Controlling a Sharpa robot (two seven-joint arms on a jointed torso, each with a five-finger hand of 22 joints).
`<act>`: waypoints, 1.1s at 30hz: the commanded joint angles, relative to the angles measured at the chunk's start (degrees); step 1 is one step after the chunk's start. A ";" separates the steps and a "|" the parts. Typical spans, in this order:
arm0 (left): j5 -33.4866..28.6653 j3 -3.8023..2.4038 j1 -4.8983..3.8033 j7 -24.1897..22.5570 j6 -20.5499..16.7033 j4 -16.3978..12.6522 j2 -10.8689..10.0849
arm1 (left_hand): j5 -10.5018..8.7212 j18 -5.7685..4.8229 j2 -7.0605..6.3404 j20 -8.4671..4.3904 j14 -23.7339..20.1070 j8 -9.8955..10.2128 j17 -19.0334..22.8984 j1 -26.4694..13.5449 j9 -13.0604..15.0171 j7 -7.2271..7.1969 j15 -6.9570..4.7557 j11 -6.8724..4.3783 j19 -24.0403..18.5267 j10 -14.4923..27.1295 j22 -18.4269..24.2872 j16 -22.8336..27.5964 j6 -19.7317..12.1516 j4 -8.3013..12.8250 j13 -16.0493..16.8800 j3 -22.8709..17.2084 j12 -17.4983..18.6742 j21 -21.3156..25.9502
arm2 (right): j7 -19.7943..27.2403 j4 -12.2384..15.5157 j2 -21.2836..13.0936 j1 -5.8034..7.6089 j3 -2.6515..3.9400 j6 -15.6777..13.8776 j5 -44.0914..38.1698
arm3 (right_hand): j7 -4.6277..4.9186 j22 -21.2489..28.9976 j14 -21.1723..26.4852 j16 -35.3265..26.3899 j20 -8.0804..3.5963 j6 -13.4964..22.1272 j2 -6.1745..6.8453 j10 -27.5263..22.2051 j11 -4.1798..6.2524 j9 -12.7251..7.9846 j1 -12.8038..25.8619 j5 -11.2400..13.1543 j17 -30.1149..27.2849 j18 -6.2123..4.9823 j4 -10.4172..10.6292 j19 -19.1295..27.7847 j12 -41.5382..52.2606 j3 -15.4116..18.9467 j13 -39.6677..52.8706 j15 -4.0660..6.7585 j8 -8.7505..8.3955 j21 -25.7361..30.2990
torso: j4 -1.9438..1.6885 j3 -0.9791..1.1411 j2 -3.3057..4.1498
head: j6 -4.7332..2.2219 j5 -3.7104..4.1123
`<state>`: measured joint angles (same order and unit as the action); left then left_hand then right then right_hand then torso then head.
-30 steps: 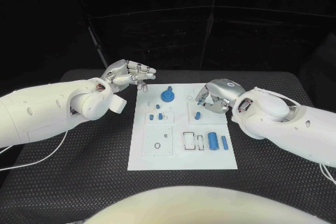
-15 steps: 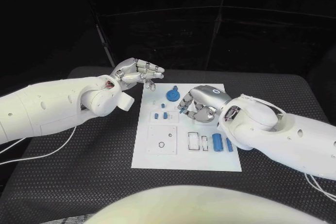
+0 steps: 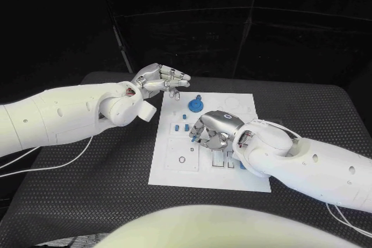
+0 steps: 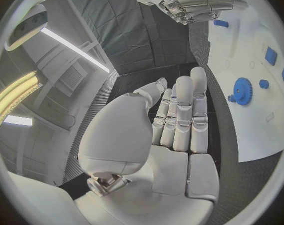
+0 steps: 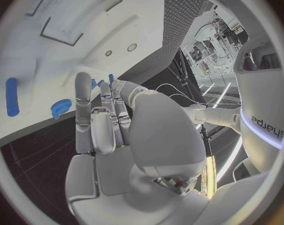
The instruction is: Assemble the parts on the task board
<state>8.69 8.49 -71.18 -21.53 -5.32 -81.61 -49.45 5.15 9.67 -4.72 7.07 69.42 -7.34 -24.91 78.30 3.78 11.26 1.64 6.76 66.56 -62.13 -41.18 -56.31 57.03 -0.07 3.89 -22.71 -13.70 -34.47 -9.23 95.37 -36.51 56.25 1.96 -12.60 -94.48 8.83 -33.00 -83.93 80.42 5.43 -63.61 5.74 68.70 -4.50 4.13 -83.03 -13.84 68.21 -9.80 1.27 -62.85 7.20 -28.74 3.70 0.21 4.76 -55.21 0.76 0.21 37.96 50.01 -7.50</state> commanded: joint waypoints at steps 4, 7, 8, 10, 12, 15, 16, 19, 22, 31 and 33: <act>-0.37 -0.04 -0.10 -0.47 0.93 0.07 0.19 | -0.26 0.73 0.36 0.25 -0.46 0.05 0.16 -0.92 0.06 -0.10 0.08 0.02 -0.48 0.56 0.24 0.16 -0.59 -0.19 0.06 0.71 -0.03 0.45 | 0.27 -0.89 0.91 -0.12 -0.20 2.16 -1.36 | -0.01 -0.06 -2.27 0.00 0.05 -0.37 0.09 0.28 -0.17 0.02 0.64 0.45 -0.17 -0.79 -0.14 0.52 -0.37 0.14 0.07 0.04 0.27 -0.33 | 0.10 0.04 -0.01 | -0.01 -0.54; -0.37 -0.04 -0.10 -0.49 0.99 0.11 0.28 | -0.27 0.73 0.35 0.27 -0.48 0.03 0.18 -1.05 0.06 -0.10 0.09 0.03 -0.48 0.60 0.29 0.15 -0.62 -0.25 0.07 0.82 -0.07 0.51 | 0.18 -1.24 1.32 -0.16 -0.62 2.44 -1.71 | -0.01 -0.07 -2.26 -0.01 0.06 -0.38 0.11 0.29 -0.16 0.02 0.68 0.48 -0.20 -0.79 -0.15 0.53 -0.37 0.17 0.07 0.04 0.27 -0.34 | 0.03 0.02 0.01 | -0.01 -0.64; -0.37 -0.04 -0.10 -0.49 1.00 0.11 0.30 | -0.27 0.73 0.35 0.27 -0.48 0.03 0.18 -1.05 0.06 -0.10 0.09 0.03 -0.48 0.60 0.29 0.15 -0.62 -0.25 0.07 0.82 -0.07 0.51 | 0.18 -1.31 1.40 -0.17 -0.70 2.49 -1.75 | -0.01 -0.07 -2.25 -0.02 0.06 -0.39 0.13 0.30 -0.16 0.02 0.73 0.51 -0.23 -0.79 -0.16 0.54 -0.38 0.20 0.08 0.04 0.27 -0.34 | 0.01 0.02 0.01 | -0.01 -0.64; -0.37 -0.04 -0.10 -0.50 1.03 0.12 0.34 | -0.28 0.74 0.35 0.30 -0.49 0.00 0.20 -1.20 0.07 -0.09 0.11 0.04 -0.47 0.65 0.35 0.12 -0.67 -0.34 0.08 0.95 -0.12 0.58 | 0.19 -1.56 1.64 -0.19 -0.89 2.65 -1.86 | -0.01 -0.07 -2.25 -0.02 0.06 -0.39 0.13 0.30 -0.16 0.02 0.73 0.51 -0.23 -0.79 -0.16 0.54 -0.38 0.20 0.08 0.04 0.27 -0.34 | 0.03 0.04 0.01 | -0.01 -0.77; -0.37 -0.04 -0.10 -0.50 1.08 0.15 0.37 | -0.31 0.73 0.34 0.37 -0.52 -0.05 0.23 -1.65 0.08 -0.08 0.16 0.06 -0.45 0.73 0.47 0.08 -0.75 -0.63 0.10 1.31 -0.21 0.72 | 0.19 -1.74 1.79 -0.22 -1.00 2.80 -1.92 | -0.02 -0.07 -2.25 -0.03 0.07 -0.41 0.16 0.33 -0.16 0.03 0.80 0.55 -0.25 -0.79 -0.17 0.56 -0.38 0.25 0.08 0.04 0.27 -0.35 | 0.03 0.05 0.01 | -0.01 -0.95; -0.37 -0.04 -0.10 -0.50 1.15 0.20 0.40 | -0.33 0.75 0.33 0.42 -0.54 -0.12 0.27 -1.96 0.09 -0.08 0.19 0.07 -0.42 0.81 0.60 0.04 -0.83 -0.84 0.13 1.65 -0.31 0.87 | 0.26 -1.94 1.96 -0.36 -1.10 3.12 -2.03 | -0.02 -0.07 -2.25 0.00 0.07 -0.43 0.19 0.35 -0.15 0.03 0.84 0.56 -0.20 -0.79 -0.18 0.57 -0.38 0.28 0.09 0.04 0.27 -0.36 | 0.07 0.05 -0.01 | -0.01 -0.88; -0.37 -0.04 -0.10 -0.50 1.16 0.22 0.42 | -0.33 0.75 0.33 0.42 -0.54 -0.12 0.27 -1.97 0.09 -0.08 0.19 0.07 -0.42 0.81 0.60 0.03 -0.83 -0.85 0.13 1.66 -0.32 0.87 | 0.28 -2.00 2.01 -0.42 -1.13 3.26 -2.06 | -0.02 -0.07 -2.25 0.00 0.07 -0.43 0.19 0.35 -0.15 0.03 0.84 0.56 -0.20 -0.79 -0.18 0.57 -0.38 0.28 0.09 0.04 0.27 -0.36 | 0.09 0.04 -0.01 | -0.01 -0.84; -0.37 -0.04 -0.10 -0.53 1.18 0.29 0.54 | -0.33 0.75 0.33 0.42 -0.54 -0.12 0.27 -1.97 0.09 -0.08 0.19 0.07 -0.42 0.81 0.60 0.03 -0.83 -0.85 0.13 1.66 -0.32 0.87 | 0.22 -2.16 2.14 -0.55 -1.16 3.46 -2.33 | -0.03 -0.07 -2.25 -0.01 0.08 -0.45 0.22 0.38 -0.15 0.03 0.89 0.58 -0.23 -0.79 -0.20 0.58 -0.38 0.32 0.09 0.04 0.28 -0.37 | 0.08 0.02 0.03 | -0.01 -0.96; -0.36 -0.04 -0.09 -0.52 1.26 0.33 0.64 | -0.33 0.76 0.32 0.43 -0.54 -0.13 0.28 -2.01 0.09 -0.08 0.20 0.07 -0.41 0.83 0.62 0.02 -0.85 -0.87 0.13 1.72 -0.34 0.90 | 0.06 -2.39 2.23 -0.67 -1.18 3.52 -2.62 | -0.03 -0.07 -2.25 -0.01 0.08 -0.45 0.22 0.38 -0.15 0.03 0.89 0.58 -0.23 -0.79 -0.20 0.58 -0.38 0.32 0.09 0.04 0.28 -0.37 | 0.07 0.03 0.04 | -0.01 -0.96; -0.36 -0.02 -0.09 -0.50 1.41 0.48 0.76 | -0.33 0.76 0.32 0.43 -0.54 -0.13 0.28 -2.02 0.09 -0.08 0.20 0.07 -0.40 0.83 0.63 0.02 -0.86 -0.88 0.13 1.74 -0.34 0.91 | 0.09 -3.10 2.47 -0.90 -1.20 3.99 -2.84 | -0.04 -0.07 -2.19 -0.13 0.09 -0.49 0.22 0.42 -0.14 0.04 0.96 0.60 -0.51 -0.79 -0.20 0.60 -0.38 0.36 0.10 0.04 0.29 -0.38 | 0.03 0.04 0.02 | -0.01 -1.07; -0.36 -0.02 -0.09 -0.49 1.43 0.44 0.72 | -0.33 0.76 0.32 0.43 -0.54 -0.13 0.28 -2.02 0.09 -0.08 0.20 0.07 -0.40 0.83 0.63 0.02 -0.86 -0.88 0.13 1.74 -0.34 0.91 | 0.11 -3.16 2.52 -0.94 -1.20 4.21 -2.86 | -0.05 -0.07 -2.20 -0.12 0.09 -0.52 0.22 0.45 -0.13 0.05 1.00 0.60 -0.49 -0.80 -0.20 0.60 -0.38 0.39 0.11 0.04 0.30 -0.38 | 0.03 0.04 0.00 | -0.01 -1.10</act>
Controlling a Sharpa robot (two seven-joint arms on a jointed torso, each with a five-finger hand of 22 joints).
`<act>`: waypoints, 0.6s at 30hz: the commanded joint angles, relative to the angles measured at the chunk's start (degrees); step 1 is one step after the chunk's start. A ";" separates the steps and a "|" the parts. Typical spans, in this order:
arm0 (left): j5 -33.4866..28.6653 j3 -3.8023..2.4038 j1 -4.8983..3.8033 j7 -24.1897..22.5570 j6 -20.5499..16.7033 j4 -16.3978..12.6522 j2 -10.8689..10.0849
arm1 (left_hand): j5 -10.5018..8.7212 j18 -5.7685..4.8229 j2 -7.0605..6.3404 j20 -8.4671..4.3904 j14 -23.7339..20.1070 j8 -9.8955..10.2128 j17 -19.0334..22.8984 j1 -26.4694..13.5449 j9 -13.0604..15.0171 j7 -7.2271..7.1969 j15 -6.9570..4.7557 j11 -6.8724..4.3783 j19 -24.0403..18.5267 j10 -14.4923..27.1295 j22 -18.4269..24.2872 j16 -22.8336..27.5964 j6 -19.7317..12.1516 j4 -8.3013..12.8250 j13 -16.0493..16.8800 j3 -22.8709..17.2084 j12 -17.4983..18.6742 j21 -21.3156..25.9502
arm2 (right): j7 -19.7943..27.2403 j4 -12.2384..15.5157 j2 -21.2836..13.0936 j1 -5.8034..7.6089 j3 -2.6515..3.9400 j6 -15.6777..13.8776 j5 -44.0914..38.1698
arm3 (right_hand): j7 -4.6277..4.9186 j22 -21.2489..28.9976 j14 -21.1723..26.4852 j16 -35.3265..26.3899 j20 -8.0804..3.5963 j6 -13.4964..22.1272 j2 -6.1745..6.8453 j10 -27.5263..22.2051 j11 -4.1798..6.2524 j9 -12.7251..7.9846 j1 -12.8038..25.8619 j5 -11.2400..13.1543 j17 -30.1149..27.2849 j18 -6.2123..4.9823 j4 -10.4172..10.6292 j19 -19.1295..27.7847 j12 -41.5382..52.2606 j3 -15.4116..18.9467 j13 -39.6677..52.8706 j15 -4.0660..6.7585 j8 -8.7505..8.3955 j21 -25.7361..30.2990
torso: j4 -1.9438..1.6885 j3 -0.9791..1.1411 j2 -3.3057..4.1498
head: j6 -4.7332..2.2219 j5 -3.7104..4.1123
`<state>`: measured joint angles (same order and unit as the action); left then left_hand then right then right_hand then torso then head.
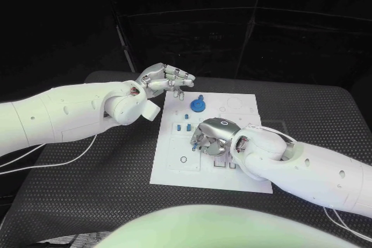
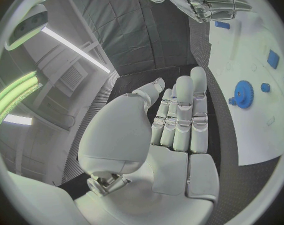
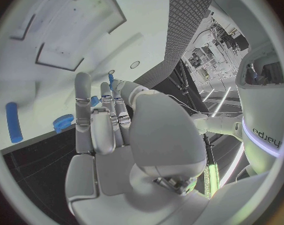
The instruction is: Assemble the parts on the task board
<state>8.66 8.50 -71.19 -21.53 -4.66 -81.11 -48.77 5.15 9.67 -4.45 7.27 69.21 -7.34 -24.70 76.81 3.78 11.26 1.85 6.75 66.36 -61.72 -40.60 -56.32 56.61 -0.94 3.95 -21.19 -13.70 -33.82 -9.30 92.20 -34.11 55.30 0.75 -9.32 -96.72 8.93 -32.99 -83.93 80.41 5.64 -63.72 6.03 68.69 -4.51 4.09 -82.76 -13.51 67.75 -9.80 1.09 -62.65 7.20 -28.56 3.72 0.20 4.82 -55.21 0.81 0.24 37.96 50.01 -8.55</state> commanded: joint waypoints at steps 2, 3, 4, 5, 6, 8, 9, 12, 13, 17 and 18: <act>-0.33 -0.03 -0.09 -0.48 0.79 -0.07 0.01 | -0.33 0.75 0.04 0.23 -0.34 -0.13 0.07 -0.53 0.08 -0.08 -0.01 0.08 -0.21 0.43 0.05 0.03 -0.44 -0.01 0.07 0.23 -0.34 0.26 | 0.22 -0.04 0.20 -0.04 0.01 1.20 -0.62 | -0.15 -0.09 -2.20 -0.12 -0.12 -0.42 -0.06 0.47 -0.12 0.08 0.73 0.28 -0.02 -0.80 -0.02 0.40 -0.38 0.21 0.09 0.04 0.25 -0.39 | 0.00 0.01 -0.01 | -0.01 -0.14; -0.33 -0.03 -0.09 -0.47 0.80 -0.07 0.00 | -0.33 0.76 0.04 0.24 -0.34 -0.13 0.07 -0.53 0.08 -0.08 -0.01 0.08 -0.20 0.43 0.06 0.02 -0.45 -0.01 0.07 0.25 -0.35 0.27 | 0.24 -0.06 0.24 -0.07 0.01 1.33 -0.62 | -0.15 -0.09 -2.20 -0.12 -0.12 -0.42 -0.06 0.47 -0.12 0.08 0.73 0.28 -0.02 -0.80 -0.02 0.40 -0.38 0.21 0.09 0.04 0.25 -0.39 | 0.00 0.02 -0.02 | -0.01 -0.17; -0.33 -0.03 -0.09 -0.45 0.81 -0.07 -0.01 | -0.32 0.76 0.03 0.24 -0.34 -0.15 0.08 -0.55 0.08 -0.08 -0.01 0.08 -0.20 0.45 0.09 0.01 -0.46 -0.02 0.08 0.30 -0.37 0.30 | 0.25 -0.08 0.27 -0.10 0.01 1.46 -0.63 | -0.15 -0.09 -2.20 -0.12 -0.12 -0.42 -0.06 0.47 -0.12 0.08 0.73 0.28 -0.02 -0.80 -0.02 0.40 -0.38 0.21 0.09 0.04 0.25 -0.39 | 0.00 0.02 -0.03 | -0.01 -0.20; -0.33 -0.03 -0.08 -0.42 0.83 -0.07 -0.01 | -0.32 0.76 0.03 0.24 -0.34 -0.15 0.08 -0.55 0.08 -0.08 -0.01 0.08 -0.20 0.45 0.09 0.01 -0.46 -0.02 0.08 0.30 -0.37 0.30 | 0.26 -0.10 0.29 -0.13 0.01 1.60 -0.63 | -0.18 -0.09 -2.19 -0.12 -0.11 -0.47 -0.03 0.53 -0.10 0.09 0.79 0.30 -0.04 -0.80 -0.06 0.41 -0.37 0.26 0.11 0.05 0.26 -0.40 | 0.00 0.02 -0.02 | -0.01 -0.21; -0.33 -0.03 -0.08 -0.37 0.87 -0.07 -0.02 | -0.32 0.76 0.03 0.24 -0.34 -0.15 0.08 -0.55 0.08 -0.08 -0.01 0.08 -0.20 0.45 0.09 0.01 -0.46 -0.02 0.08 0.30 -0.37 0.30 | 0.28 -0.12 0.33 -0.16 0.01 1.75 -0.63 | -0.18 -0.09 -2.19 -0.12 -0.11 -0.48 -0.03 0.54 -0.09 0.10 0.80 0.31 -0.03 -0.80 -0.07 0.42 -0.36 0.27 0.11 0.05 0.27 -0.40 | 0.00 0.02 0.00 | -0.01 -0.25; -0.33 -0.03 -0.08 -0.29 0.93 -0.05 -0.03 | -0.32 0.76 0.03 0.24 -0.34 -0.15 0.08 -0.55 0.08 -0.08 -0.01 0.08 -0.20 0.45 0.09 0.01 -0.46 -0.02 0.08 0.30 -0.37 0.30 | 0.29 -0.17 0.37 -0.21 0.01 1.94 -0.63 | -0.20 -0.09 -2.19 -0.11 -0.11 -0.54 -0.02 0.62 -0.07 0.11 0.84 0.34 -0.03 -0.81 -0.10 0.43 -0.34 0.31 0.12 0.06 0.29 -0.41 | 0.01 0.01 0.03 | -0.01 -0.33; -0.33 -0.03 -0.08 -0.25 0.95 -0.04 -0.03 | -0.32 0.76 0.03 0.24 -0.34 -0.15 0.08 -0.55 0.08 -0.08 -0.01 0.08 -0.20 0.45 0.09 0.01 -0.46 -0.02 0.08 0.30 -0.37 0.30 | 0.30 -0.19 0.39 -0.25 0.01 2.01 -0.63 | -0.20 -0.09 -2.19 -0.11 -0.11 -0.54 -0.02 0.62 -0.07 0.11 0.84 0.34 -0.03 -0.81 -0.10 0.43 -0.34 0.31 0.12 0.06 0.29 -0.41 | 0.03 0.01 0.02 | -0.01 -0.38; -0.33 -0.03 -0.09 -0.17 1.00 0.02 -0.04 | -0.32 0.76 0.03 0.24 -0.34 -0.15 0.08 -0.55 0.08 -0.08 -0.01 0.08 -0.20 0.45 0.09 0.01 -0.46 -0.02 0.08 0.30 -0.37 0.30 | 0.29 -0.23 0.43 -0.35 0.01 2.09 -0.63 | -0.20 -0.09 -2.19 -0.11 -0.11 -0.54 -0.02 0.62 -0.07 0.11 0.84 0.34 -0.03 -0.81 -0.10 0.43 -0.34 0.31 0.12 0.06 0.29 -0.41 | 0.04 0.02 -0.01 | -0.01 -0.39; -0.33 -0.03 -0.09 -0.16 1.00 0.03 -0.04 | -0.32 0.76 0.03 0.24 -0.34 -0.15 0.08 -0.55 0.08 -0.08 -0.01 0.08 -0.20 0.45 0.09 0.01 -0.46 -0.02 0.08 0.30 -0.37 0.30 | 0.25 -0.26 0.45 -0.40 0.01 2.09 -0.63 | -0.20 -0.09 -2.19 -0.11 -0.11 -0.54 -0.02 0.62 -0.07 0.11 0.84 0.34 -0.03 -0.81 -0.10 0.43 -0.34 0.31 0.12 0.06 0.29 -0.41 | 0.04 0.01 -0.04 | -0.01 -0.37; -0.33 -0.03 -0.09 -0.12 1.04 0.07 -0.04 | -0.32 0.76 0.03 0.24 -0.34 -0.15 0.08 -0.55 0.08 -0.08 -0.01 0.08 -0.20 0.45 0.09 0.01 -0.46 -0.02 0.08 0.30 -0.37 0.30 | 0.17 -0.31 0.48 -0.49 0.01 2.11 -0.64 | -0.20 -0.09 -2.19 -0.11 -0.11 -0.54 -0.02 0.62 -0.07 0.11 0.84 0.34 -0.03 -0.81 -0.10 0.43 -0.34 0.31 0.12 0.06 0.29 -0.41 | 0.01 0.01 -0.03 | -0.01 -0.39; -0.33 -0.03 -0.09 -0.11 1.06 0.08 -0.04 | -0.32 0.76 0.03 0.24 -0.34 -0.15 0.08 -0.55 0.08 -0.08 -0.01 0.08 -0.20 0.45 0.09 0.01 -0.46 -0.02 0.08 0.30 -0.37 0.30 | 0.12 -0.32 0.50 -0.51 0.01 2.14 -0.64 | -0.20 -0.09 -2.19 -0.11 -0.11 -0.54 -0.02 0.62 -0.07 0.11 0.84 0.34 -0.03 -0.81 -0.10 0.43 -0.34 0.31 0.12 0.06 0.29 -0.41 | 0.01 0.01 -0.03 | -0.01 -0.40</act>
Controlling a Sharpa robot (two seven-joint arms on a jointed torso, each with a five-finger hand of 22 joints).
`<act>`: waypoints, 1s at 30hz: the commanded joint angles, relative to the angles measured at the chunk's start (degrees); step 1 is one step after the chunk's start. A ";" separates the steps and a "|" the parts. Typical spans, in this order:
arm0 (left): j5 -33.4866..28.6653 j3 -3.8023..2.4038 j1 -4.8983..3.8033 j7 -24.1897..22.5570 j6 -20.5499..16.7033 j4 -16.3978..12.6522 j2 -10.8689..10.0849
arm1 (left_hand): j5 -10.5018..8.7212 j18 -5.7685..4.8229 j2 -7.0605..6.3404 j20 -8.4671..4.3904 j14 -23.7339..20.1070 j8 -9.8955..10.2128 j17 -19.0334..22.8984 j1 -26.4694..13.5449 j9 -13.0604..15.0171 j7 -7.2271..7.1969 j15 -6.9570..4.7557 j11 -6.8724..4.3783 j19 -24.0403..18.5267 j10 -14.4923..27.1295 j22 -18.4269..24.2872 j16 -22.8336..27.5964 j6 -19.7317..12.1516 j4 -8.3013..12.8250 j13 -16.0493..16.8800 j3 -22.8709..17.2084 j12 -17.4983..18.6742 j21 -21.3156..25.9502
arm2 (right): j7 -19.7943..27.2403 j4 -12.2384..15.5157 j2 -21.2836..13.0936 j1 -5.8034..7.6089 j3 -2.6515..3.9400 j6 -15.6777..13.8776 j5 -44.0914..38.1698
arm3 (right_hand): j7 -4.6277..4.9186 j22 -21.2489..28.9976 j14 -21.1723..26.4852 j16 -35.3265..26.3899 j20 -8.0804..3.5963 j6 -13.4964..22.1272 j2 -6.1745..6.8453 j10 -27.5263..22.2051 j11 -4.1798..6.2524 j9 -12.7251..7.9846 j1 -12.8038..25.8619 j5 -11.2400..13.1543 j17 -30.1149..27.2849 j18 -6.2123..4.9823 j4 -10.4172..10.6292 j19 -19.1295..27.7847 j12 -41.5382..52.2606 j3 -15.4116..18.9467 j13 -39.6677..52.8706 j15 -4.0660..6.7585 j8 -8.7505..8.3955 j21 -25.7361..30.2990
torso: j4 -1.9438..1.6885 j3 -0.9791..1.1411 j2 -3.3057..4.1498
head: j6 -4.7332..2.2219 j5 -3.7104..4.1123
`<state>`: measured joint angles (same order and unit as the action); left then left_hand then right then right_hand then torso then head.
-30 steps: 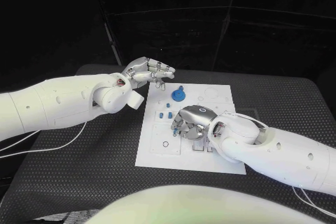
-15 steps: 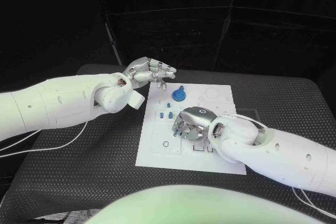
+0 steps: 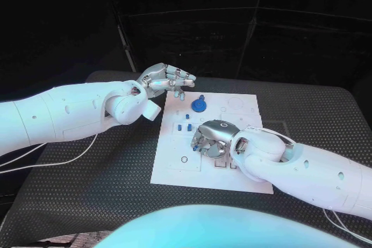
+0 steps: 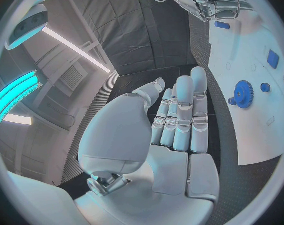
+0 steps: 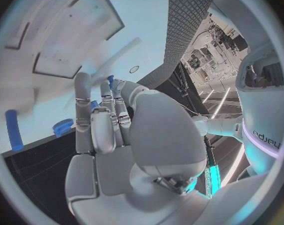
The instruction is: Assemble the parts on the task board
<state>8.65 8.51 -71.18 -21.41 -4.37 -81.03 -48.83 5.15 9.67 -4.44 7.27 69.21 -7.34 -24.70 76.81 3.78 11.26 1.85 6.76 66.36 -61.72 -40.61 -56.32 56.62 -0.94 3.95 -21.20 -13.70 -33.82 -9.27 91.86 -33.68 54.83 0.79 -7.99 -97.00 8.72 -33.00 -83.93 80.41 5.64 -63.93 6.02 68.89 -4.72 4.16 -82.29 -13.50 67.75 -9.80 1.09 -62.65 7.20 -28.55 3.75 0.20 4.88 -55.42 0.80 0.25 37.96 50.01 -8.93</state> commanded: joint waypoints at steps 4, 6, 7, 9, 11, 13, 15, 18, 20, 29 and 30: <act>-0.32 -0.04 -0.09 -0.18 0.82 -0.02 0.02 | -0.33 0.76 0.03 0.24 -0.35 -0.15 0.08 -0.55 0.08 -0.08 -0.01 0.08 -0.20 0.46 0.09 0.01 -0.46 -0.02 0.08 0.30 -0.37 0.30 | -0.51 -0.04 0.22 -0.10 -0.03 1.03 -0.93 | -0.03 -0.07 -2.16 -0.17 -0.11 -0.43 -0.03 0.53 0.17 0.06 0.50 0.38 -0.16 -0.81 -0.12 0.46 -0.33 0.39 0.10 0.08 0.26 -0.22 | 0.02 -0.02 -0.05 | -0.01 -0.01; -0.32 -0.04 -0.09 -0.15 0.85 -0.03 0.02 | -0.33 0.76 0.03 0.24 -0.35 -0.15 0.08 -0.55 0.08 -0.08 -0.01 0.08 -0.20 0.46 0.09 0.01 -0.46 -0.02 0.08 0.30 -0.37 0.30 | -1.05 -0.06 0.32 -0.13 -0.03 1.25 -1.55 | -0.03 -0.06 -2.15 -0.17 -0.10 -0.41 0.07 0.52 0.17 0.04 0.79 0.52 -0.18 -0.81 -0.08 0.50 -0.40 0.59 0.09 0.08 0.23 -0.22 | 0.01 -0.03 -0.05 | -0.01 -0.03; -0.32 -0.04 -0.09 -0.14 0.87 -0.04 0.02 | -0.33 0.76 0.03 0.24 -0.35 -0.15 0.08 -0.55 0.08 -0.08 -0.01 0.08 -0.20 0.46 0.09 0.01 -0.46 -0.02 0.08 0.30 -0.37 0.30 | -1.26 -0.07 0.36 -0.14 -0.03 1.35 -1.78 | -0.02 -0.05 -2.14 -0.18 -0.10 -0.38 0.12 0.49 0.16 0.03 0.91 0.57 -0.20 -0.81 -0.06 0.52 -0.44 0.67 0.08 0.07 0.20 -0.22 | 0.01 -0.03 -0.05 | -0.01 -0.06; -0.32 -0.04 -0.09 -0.11 0.92 -0.05 0.02 | -0.33 0.76 0.03 0.24 -0.35 -0.15 0.08 -0.55 0.08 -0.08 -0.01 0.08 -0.20 0.46 0.09 0.01 -0.46 -0.02 0.08 0.30 -0.37 0.30 | -1.68 -0.13 0.48 -0.16 -0.03 1.48 -2.22 | 0.08 -0.02 -2.05 -0.35 -0.05 0.05 0.35 0.14 0.06 -0.08 1.37 0.70 -0.59 -0.79 0.01 0.57 -0.71 0.95 0.01 0.00 -0.09 -0.23 | 0.01 -0.03 -0.03 | -0.01 -0.08; -0.32 -0.04 -0.09 -0.07 0.98 -0.05 0.02 | -0.33 0.76 0.03 0.24 -0.35 -0.15 0.08 -0.55 0.08 -0.08 -0.01 0.08 -0.20 0.46 0.09 0.01 -0.46 -0.02 0.08 0.30 -0.37 0.30 | -1.90 -0.21 0.61 -0.18 -0.04 1.48 -2.46 | 0.35 -0.10 -1.89 -0.65 0.05 0.92 0.62 -0.55 -0.18 -0.26 1.81 0.71 -1.23 -0.74 0.08 0.54 -1.15 1.15 -0.07 -0.18 -0.60 -0.32 | 0.03 -0.03 -0.03 | -0.01 -0.08; -0.32 -0.04 -0.09 0.00 1.06 -0.06 0.02 | -0.32 0.77 0.02 0.25 -0.35 -0.16 0.09 -0.56 0.08 -0.09 -0.01 0.07 -0.19 0.48 0.12 0.01 -0.48 -0.03 0.08 0.35 -0.39 0.32 | -2.01 -0.30 0.70 -0.21 -0.04 1.35 -2.62 | 0.71 0.01 -1.74 -0.92 0.26 1.81 0.93 -1.81 -0.59 -0.39 2.27 0.67 -1.73 -0.71 0.16 0.60 -1.87 1.30 -0.17 -0.48 -1.07 -0.30 | 0.02 -0.02 -0.02 | -0.01 -0.10; -0.32 -0.04 -0.10 0.13 1.16 -0.08 0.01 | -0.32 0.77 0.02 0.25 -0.36 -0.17 0.10 -0.58 0.09 -0.09 -0.01 0.07 -0.18 0.50 0.14 0.00 -0.50 -0.04 0.09 0.41 -0.41 0.35 | -2.07 -0.36 0.77 -0.29 -0.04 1.13 -2.72 | 0.91 0.07 -1.67 -1.05 0.44 2.25 1.11 -2.54 -0.87 -0.41 2.53 0.65 -2.00 -0.70 0.19 0.65 -2.27 1.38 -0.16 -0.68 -1.20 -0.29 | 0.01 -0.02 -0.03 | -0.01 -0.13; -0.32 -0.04 -0.10 0.24 1.29 -0.11 -0.01 | -0.32 0.77 0.02 0.26 -0.37 -0.17 0.10 -0.59 0.08 -0.08 0.00 0.08 -0.18 0.52 0.16 -0.01 -0.52 -0.05 0.09 0.45 -0.42 0.37 | -2.10 -0.37 0.83 -0.41 -0.05 0.85 -2.82 | 1.09 0.11 -1.57 -1.23 0.65 2.56 1.36 -3.25 -1.11 -0.38 2.79 0.64 -2.38 -0.71 0.18 0.74 -2.58 1.52 -0.13 -0.90 -1.20 -0.30 | 0.01 -0.07 -0.09 | -0.01 -0.18; -0.32 -0.04 -0.10 0.27 1.34 -0.12 -0.01 | -0.32 0.77 0.02 0.26 -0.37 -0.17 0.10 -0.59 0.08 -0.08 0.00 0.08 -0.18 0.52 0.16 -0.01 -0.52 -0.05 0.09 0.45 -0.42 0.37 | -2.11 -0.35 0.84 -0.45 -0.05 0.70 -2.92 | 1.13 0.12 -1.55 -1.29 0.71 2.60 1.41 -3.43 -1.17 -0.37 2.85 0.66 -2.49 -0.72 0.18 0.76 -2.64 1.56 -0.13 -0.95 -1.18 -0.30 | -0.01 -0.06 -0.08 | -0.01 -0.18; -0.32 -0.04 -0.10 0.38 1.49 -0.14 -0.07 | -0.32 0.77 0.02 0.26 -0.37 -0.17 0.11 -0.59 0.08 -0.08 0.00 0.08 -0.18 0.52 0.16 -0.01 -0.52 -0.05 0.09 0.45 -0.42 0.37 | -2.07 -0.13 0.70 -0.59 -0.06 -1.09 -3.20 | 1.51 0.20 -1.45 -1.44 1.09 3.65 1.93 -4.88 -1.60 -0.43 3.35 0.63 -2.84 -0.74 0.19 0.95 -2.96 1.92 -0.10 -1.33 -1.33 -0.31 | 0.00 -0.02 -0.08 | -0.01 -0.24; -0.32 -0.04 -0.11 0.40 1.51 -0.14 -0.08 | -0.32 0.77 0.02 0.27 -0.39 -0.18 0.12 -0.62 0.08 -0.07 0.01 0.09 -0.17 0.58 0.19 -0.02 -0.56 -0.07 0.09 0.52 -0.43 0.41 | -1.98 -0.01 0.63 -0.62 -0.06 -1.50 -3.21 | 1.51 0.22 -1.43 -1.46 1.15 4.01 2.03 -5.16 -1.66 -0.46 3.42 0.63 -2.91 -0.75 0.19 0.98 -2.99 1.98 -0.10 -1.38 -1.38 -0.32 | 0.02 -0.02 -0.07 | -0.01 -0.25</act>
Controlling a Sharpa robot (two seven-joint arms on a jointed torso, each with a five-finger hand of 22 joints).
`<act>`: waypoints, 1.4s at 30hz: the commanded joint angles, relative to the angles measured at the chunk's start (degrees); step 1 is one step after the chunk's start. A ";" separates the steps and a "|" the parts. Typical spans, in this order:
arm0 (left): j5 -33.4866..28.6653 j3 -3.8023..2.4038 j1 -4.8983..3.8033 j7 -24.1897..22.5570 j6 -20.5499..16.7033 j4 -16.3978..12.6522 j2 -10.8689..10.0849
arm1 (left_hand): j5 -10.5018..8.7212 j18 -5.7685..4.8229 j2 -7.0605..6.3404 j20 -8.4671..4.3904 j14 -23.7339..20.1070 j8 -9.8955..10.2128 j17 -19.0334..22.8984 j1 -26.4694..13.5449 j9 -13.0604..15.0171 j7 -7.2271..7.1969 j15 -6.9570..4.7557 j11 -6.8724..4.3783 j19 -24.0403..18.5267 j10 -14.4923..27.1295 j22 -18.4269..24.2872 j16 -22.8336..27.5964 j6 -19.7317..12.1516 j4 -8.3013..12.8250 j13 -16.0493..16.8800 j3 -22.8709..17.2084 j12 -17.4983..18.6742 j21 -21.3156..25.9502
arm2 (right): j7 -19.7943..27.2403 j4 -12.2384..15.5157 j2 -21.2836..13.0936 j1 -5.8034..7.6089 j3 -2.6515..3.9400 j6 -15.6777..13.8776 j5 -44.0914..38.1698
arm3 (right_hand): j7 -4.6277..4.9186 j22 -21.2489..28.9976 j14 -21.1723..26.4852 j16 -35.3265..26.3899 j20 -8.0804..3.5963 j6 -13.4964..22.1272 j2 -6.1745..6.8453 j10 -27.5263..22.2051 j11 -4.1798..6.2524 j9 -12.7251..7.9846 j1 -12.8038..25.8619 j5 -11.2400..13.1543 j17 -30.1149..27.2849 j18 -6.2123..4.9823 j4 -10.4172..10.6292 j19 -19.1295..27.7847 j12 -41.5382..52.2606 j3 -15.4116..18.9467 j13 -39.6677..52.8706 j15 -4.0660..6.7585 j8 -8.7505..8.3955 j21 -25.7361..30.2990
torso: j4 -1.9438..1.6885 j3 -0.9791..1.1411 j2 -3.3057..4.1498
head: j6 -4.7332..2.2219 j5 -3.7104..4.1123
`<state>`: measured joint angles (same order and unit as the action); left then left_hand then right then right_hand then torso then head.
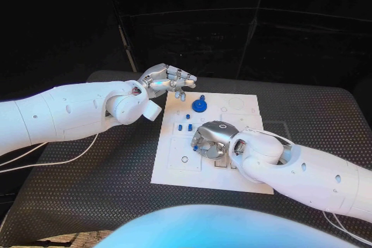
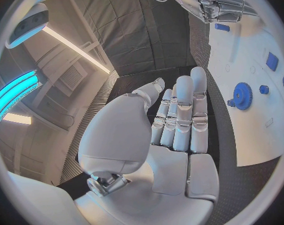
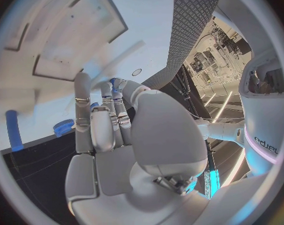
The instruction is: Assemble the parts on the task board
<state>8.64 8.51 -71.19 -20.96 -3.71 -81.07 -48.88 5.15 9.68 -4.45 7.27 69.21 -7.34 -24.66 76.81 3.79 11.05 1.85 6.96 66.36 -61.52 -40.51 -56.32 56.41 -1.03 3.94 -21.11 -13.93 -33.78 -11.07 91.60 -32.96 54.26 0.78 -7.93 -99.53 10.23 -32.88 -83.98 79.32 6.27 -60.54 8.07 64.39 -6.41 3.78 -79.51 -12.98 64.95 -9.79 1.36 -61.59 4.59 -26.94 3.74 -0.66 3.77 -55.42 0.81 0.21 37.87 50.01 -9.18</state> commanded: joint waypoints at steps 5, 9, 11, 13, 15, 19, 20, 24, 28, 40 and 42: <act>-0.31 -0.04 -0.10 0.07 0.98 -0.11 -0.10 | -0.32 0.77 0.02 0.27 -0.39 -0.18 0.07 -0.62 0.08 0.13 0.01 -0.11 -0.17 0.37 0.09 -0.01 -0.35 0.02 0.09 0.43 -0.20 0.36 | 0.72 1.54 -0.98 -0.35 -0.05 -3.91 -0.71 | -0.16 0.15 -1.32 -0.44 0.69 1.90 0.43 -1.48 -0.02 -0.12 0.92 0.18 -0.32 -0.79 -0.09 0.01 -0.28 0.71 -0.05 -0.62 -0.30 -0.35 | 0.06 0.05 0.03 | -0.01 -0.09; -0.31 -0.04 -0.10 0.15 1.04 -0.07 -0.17 | -0.32 0.77 0.03 0.28 -0.41 -0.18 0.08 -0.65 0.08 0.14 0.01 -0.10 -0.17 0.41 0.12 -0.02 -0.38 -0.01 0.09 0.50 -0.22 0.40 | 1.55 3.20 -2.38 -0.56 -0.04 -6.37 -0.58 | -0.29 0.22 -1.28 -0.49 0.76 2.76 0.84 -2.18 -0.03 -0.11 1.23 0.24 -0.46 -0.81 -0.05 0.11 -0.20 1.16 -0.04 -0.65 -0.28 -0.34 | 0.09 0.06 -0.01 | -0.01 -0.03; -0.31 -0.04 -0.10 0.17 1.08 -0.04 -0.19 | -0.32 0.77 0.03 0.28 -0.41 -0.18 0.08 -0.65 0.08 0.14 0.01 -0.10 -0.17 0.41 0.12 -0.02 -0.38 -0.01 0.09 0.50 -0.22 0.40 | 1.76 4.18 -3.26 -0.61 -0.03 -8.32 -0.49 | -0.30 0.25 -1.24 -0.56 0.78 3.08 0.95 -2.53 -0.05 -0.10 1.28 0.20 -0.63 -0.81 -0.06 0.15 -0.16 1.32 -0.05 -0.66 -0.26 -0.33 | 0.14 0.08 -0.05 | -0.01 -0.04; -0.31 -0.03 -0.09 0.18 1.13 -0.01 -0.21 | -0.32 0.77 0.03 0.28 -0.41 -0.18 0.08 -0.65 0.08 0.14 0.01 -0.10 -0.17 0.41 0.12 -0.02 -0.38 -0.01 0.09 0.50 -0.22 0.40 | 1.92 5.09 -4.11 -0.64 -0.01 -10.74 -0.38 | -0.15 0.31 -1.16 -0.68 0.83 3.50 1.06 -3.31 -0.18 -0.07 1.21 -0.08 -0.90 -0.80 -0.15 0.24 -0.18 1.52 -0.07 -0.74 -0.21 -0.30 | 0.13 0.07 -0.05 | -0.01 0.15; -0.31 -0.03 -0.09 0.20 1.21 0.01 -0.20 | -0.32 0.77 0.03 0.28 -0.41 -0.18 0.08 -0.65 0.08 0.14 0.01 -0.10 -0.17 0.41 0.12 -0.02 -0.38 -0.01 0.09 0.50 -0.22 0.40 | 2.06 5.85 -4.97 -0.66 0.01 -13.08 -0.17 | -0.06 0.35 -1.06 -0.85 0.88 3.71 1.13 -3.88 -0.29 -0.04 1.03 -0.42 -1.24 -0.79 -0.29 0.31 -0.14 1.64 -0.07 -0.79 -0.16 -0.28 | 0.13 0.05 -0.07 | -0.01 0.26; -0.31 0.00 -0.08 0.25 1.39 0.03 -0.19 | -0.32 0.77 0.03 0.28 -0.42 -0.19 0.09 -0.68 0.08 0.15 0.02 -0.10 -0.16 0.44 0.15 -0.03 -0.41 -0.03 0.09 0.55 -0.23 0.42 | 2.24 7.04 -6.83 -0.68 0.07 -16.28 0.41 | 0.04 0.38 -0.89 -1.17 0.92 3.79 1.15 -4.20 -0.36 -0.01 0.86 -0.60 -1.93 -0.80 -0.41 0.40 -0.06 1.69 -0.06 -0.85 -0.11 -0.26 | 0.09 0.01 -0.11 | -0.01 0.60; -0.31 0.02 -0.08 0.26 1.42 0.03 -0.20 | -0.32 0.77 0.03 0.28 -0.42 -0.19 0.09 -0.68 0.08 0.15 0.02 -0.10 -0.16 0.44 0.15 -0.03 -0.41 -0.03 0.09 0.55 -0.23 0.42 | 2.27 7.35 -7.39 -0.67 0.11 -16.87 0.60 | 0.05 0.39 -0.87 -1.19 0.92 3.79 1.15 -4.23 -0.37 -0.01 0.84 -0.62 -1.97 -0.80 -0.42 0.41 -0.05 1.69 -0.06 -0.85 -0.11 -0.26 | 0.07 0.02 -0.09 | -0.01 0.68; -0.31 0.14 -0.08 0.32 1.51 0.04 -0.25 | -0.32 0.77 0.03 0.28 -0.42 -0.19 0.09 -0.68 0.08 0.15 0.02 -0.10 -0.16 0.44 0.15 -0.03 -0.41 -0.03 0.09 0.55 -0.23 0.42 | 1.98 8.05 -9.38 -0.66 1.50 -17.33 1.56 | 0.07 0.39 -0.94 -1.05 0.92 3.81 1.16 -4.24 -0.37 -0.01 0.83 -0.61 -1.64 -0.80 -0.43 0.42 -0.03 1.70 -0.05 -0.86 -0.11 -0.26 | 0.07 -0.01 -0.10 | -0.01 1.06; -0.31 0.40 -0.08 0.36 1.57 -0.04 -0.39 | -0.32 0.77 0.02 0.29 -0.44 -0.19 0.09 -0.68 0.08 0.15 0.03 -0.09 -0.16 0.48 0.17 -0.03 -0.44 -0.03 0.09 0.60 -0.24 0.45 | 0.40 8.74 -12.26 -0.60 3.77 -14.58 2.80 | -0.12 0.56 -0.94 -1.12 1.03 5.30 1.62 -5.09 -0.31 -0.09 1.37 0.38 -1.89 -0.84 -0.12 0.49 0.39 2.83 0.00 -0.90 -0.23 -0.16 | 0.09 -0.08 -0.07 | -0.01 1.50; -0.31 0.77 -0.07 0.20 1.43 0.01 -0.59 | -0.32 0.77 0.02 0.29 -0.44 -0.19 0.09 -0.68 0.08 0.15 0.03 -0.09 -0.16 0.48 0.17 -0.03 -0.44 -0.03 0.09 0.60 -0.24 0.45 | -3.54 7.78 -17.02 -0.19 5.82 -5.15 1.30 | -1.04 2.13 -0.94 -1.30 1.24 11.16 1.08 -11.37 -0.49 0.11 -0.44 2.06 -2.58 -0.81 2.18 -0.16 3.52 14.87 0.30 -1.05 -0.05 1.01 | 0.12 -0.02 -0.05 | -0.01 2.13; -0.31 0.81 -0.07 0.16 1.42 -0.01 -0.60 | -0.32 0.77 0.03 0.29 -0.44 -0.20 0.10 -0.66 0.08 0.15 0.03 -0.10 -0.16 0.48 0.18 -0.03 -0.44 -0.02 0.10 0.61 -0.25 0.46 | -3.80 7.18 -16.97 -0.17 5.88 -3.92 1.00 | -1.09 2.32 -0.92 -1.33 1.25 11.17 0.77 -11.88 -0.52 0.13 -1.10 2.09 -2.69 -0.82 2.68 -0.30 4.20 16.16 0.32 -1.07 -0.03 1.09 | 0.04 -0.05 -0.02 | -0.01 2.24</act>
<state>8.63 9.35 -71.18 -20.45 -2.84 -81.01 -49.45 5.15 9.67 -4.45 7.27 69.21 -7.34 -24.62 76.81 3.78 11.05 1.85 6.96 66.36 -61.52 -40.41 -56.32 56.41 -0.93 3.96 -20.88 -13.93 -33.57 -13.07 98.94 -49.99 53.99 6.60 -16.04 -97.70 9.10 -30.67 -83.93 78.00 7.28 -49.75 8.93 52.85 -6.95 3.84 -80.09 -11.13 62.32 -9.80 3.79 -61.65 8.46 -11.43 3.98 -1.45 3.77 -54.56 0.91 0.15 37.81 50.02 -7.03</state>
